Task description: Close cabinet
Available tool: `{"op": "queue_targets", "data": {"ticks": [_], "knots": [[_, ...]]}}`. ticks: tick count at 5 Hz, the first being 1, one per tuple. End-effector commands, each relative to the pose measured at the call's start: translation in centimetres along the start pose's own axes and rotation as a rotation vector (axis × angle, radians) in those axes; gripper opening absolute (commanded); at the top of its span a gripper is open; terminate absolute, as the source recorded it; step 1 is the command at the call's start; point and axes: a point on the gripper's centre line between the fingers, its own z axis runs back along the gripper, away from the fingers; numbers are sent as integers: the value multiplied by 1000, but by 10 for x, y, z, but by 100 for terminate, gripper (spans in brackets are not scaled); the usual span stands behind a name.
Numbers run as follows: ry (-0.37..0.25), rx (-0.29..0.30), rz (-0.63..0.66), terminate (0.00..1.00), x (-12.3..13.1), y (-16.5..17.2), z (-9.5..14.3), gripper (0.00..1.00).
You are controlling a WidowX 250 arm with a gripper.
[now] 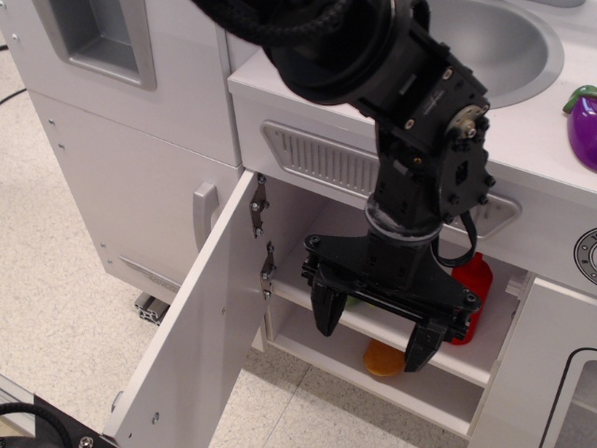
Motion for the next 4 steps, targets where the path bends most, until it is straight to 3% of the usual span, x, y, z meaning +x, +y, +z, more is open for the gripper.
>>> {"op": "queue_targets", "data": {"ticks": [1,4], "knots": [[0,0,0,0,0,0,0,100],[-48,1,17,0,-24,90,26,100]]}}
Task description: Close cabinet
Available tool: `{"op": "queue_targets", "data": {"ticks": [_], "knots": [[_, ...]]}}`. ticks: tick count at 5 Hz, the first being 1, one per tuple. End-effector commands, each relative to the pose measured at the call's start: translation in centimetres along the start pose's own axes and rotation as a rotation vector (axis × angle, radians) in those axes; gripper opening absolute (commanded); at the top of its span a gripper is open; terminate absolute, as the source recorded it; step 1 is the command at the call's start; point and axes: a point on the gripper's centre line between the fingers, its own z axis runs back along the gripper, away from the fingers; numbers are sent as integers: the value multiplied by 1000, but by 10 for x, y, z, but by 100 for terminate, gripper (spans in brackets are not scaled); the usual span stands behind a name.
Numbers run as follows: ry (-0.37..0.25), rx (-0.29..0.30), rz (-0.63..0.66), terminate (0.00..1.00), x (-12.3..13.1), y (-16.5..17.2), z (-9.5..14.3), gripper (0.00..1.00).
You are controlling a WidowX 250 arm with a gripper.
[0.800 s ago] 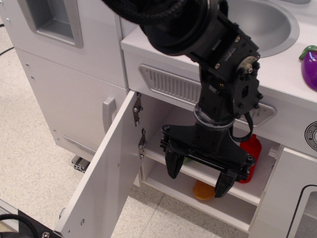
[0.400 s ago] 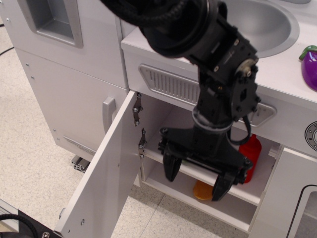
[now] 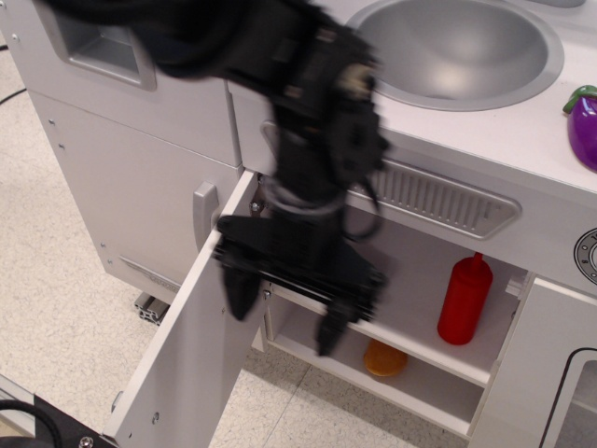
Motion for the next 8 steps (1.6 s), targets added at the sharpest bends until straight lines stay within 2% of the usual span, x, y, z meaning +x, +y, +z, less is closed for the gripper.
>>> {"op": "queue_targets", "data": {"ticks": [1,2,3,4,5,6,7,8], "knots": [[-79,8,11,0,2,61,2,100],[-101,53,19,0,4,79,-16,100],[-114,74,35,0,7,88,-22,100],[-99,71,36,0,8,84,-34,100],[-89,-4,44,0,8,64,-41,100],[-73,-51,58,0,13,42,-49,100],[-61,-130,32,0,23,4,-50,100],[-84,-163,44,0,33,-35,-44,100]]}}
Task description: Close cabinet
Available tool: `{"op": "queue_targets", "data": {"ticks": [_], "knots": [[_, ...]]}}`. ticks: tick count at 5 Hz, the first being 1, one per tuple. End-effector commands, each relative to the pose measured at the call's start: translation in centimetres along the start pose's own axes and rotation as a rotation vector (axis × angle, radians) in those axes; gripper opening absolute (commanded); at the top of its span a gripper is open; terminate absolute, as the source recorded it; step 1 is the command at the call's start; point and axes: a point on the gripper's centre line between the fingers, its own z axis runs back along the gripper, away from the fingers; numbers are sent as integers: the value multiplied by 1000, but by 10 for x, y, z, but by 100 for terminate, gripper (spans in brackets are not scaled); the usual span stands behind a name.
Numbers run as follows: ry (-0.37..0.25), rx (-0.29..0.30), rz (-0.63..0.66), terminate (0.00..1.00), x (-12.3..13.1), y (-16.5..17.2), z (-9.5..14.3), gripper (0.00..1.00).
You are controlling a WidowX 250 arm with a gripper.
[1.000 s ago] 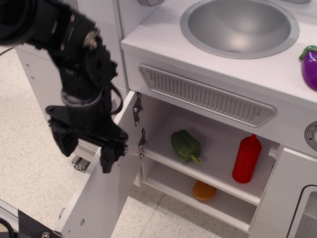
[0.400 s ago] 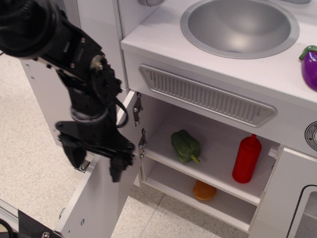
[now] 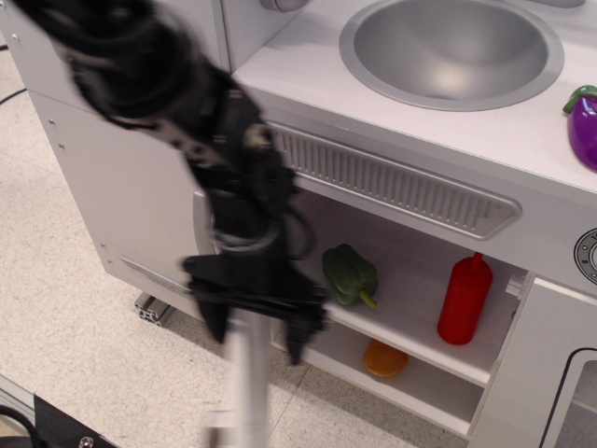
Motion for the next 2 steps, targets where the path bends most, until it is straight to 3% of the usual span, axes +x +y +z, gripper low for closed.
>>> {"op": "queue_targets", "data": {"ticks": [1,2], "knots": [[-68,-63,12,0,21,-82,9,100],[-99,-99,38,0,22,-108,26,100]]}}
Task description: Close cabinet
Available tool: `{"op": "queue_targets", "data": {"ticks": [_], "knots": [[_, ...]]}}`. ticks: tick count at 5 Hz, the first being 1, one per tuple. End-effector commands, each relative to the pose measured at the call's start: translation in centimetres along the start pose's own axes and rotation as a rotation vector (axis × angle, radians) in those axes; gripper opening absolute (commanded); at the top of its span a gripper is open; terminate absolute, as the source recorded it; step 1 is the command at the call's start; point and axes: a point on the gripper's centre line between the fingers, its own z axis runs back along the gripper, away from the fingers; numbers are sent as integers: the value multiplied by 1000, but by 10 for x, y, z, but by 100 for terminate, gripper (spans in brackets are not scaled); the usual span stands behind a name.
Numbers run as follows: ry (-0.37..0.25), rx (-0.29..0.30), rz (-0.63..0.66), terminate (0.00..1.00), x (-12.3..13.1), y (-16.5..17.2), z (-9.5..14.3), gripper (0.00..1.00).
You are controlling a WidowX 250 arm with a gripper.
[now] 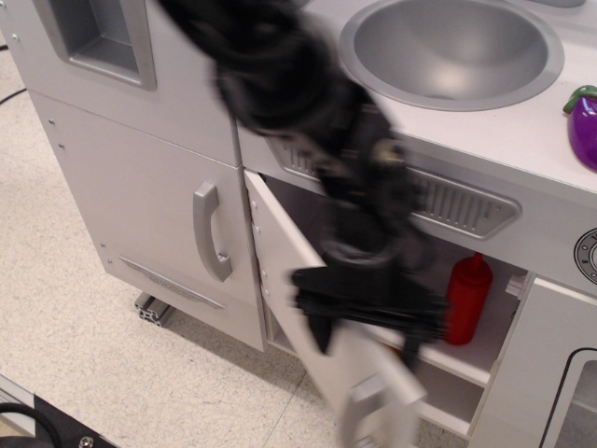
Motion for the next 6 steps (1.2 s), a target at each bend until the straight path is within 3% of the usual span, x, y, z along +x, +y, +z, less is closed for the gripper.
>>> {"op": "queue_targets", "data": {"ticks": [1,2,3,4,5,6], "knots": [[-103,-94,32,0,0,-33,61,100],[-99,-63,116,0,-16,-6,79,100],[-67,9,147,0,-31,31,67,100],[-79,59,189,0,-34,60,45,100],[-51,58,266,0,-32,80,16,100],[-125,64,331,0,-29,88,-9,100]]}}
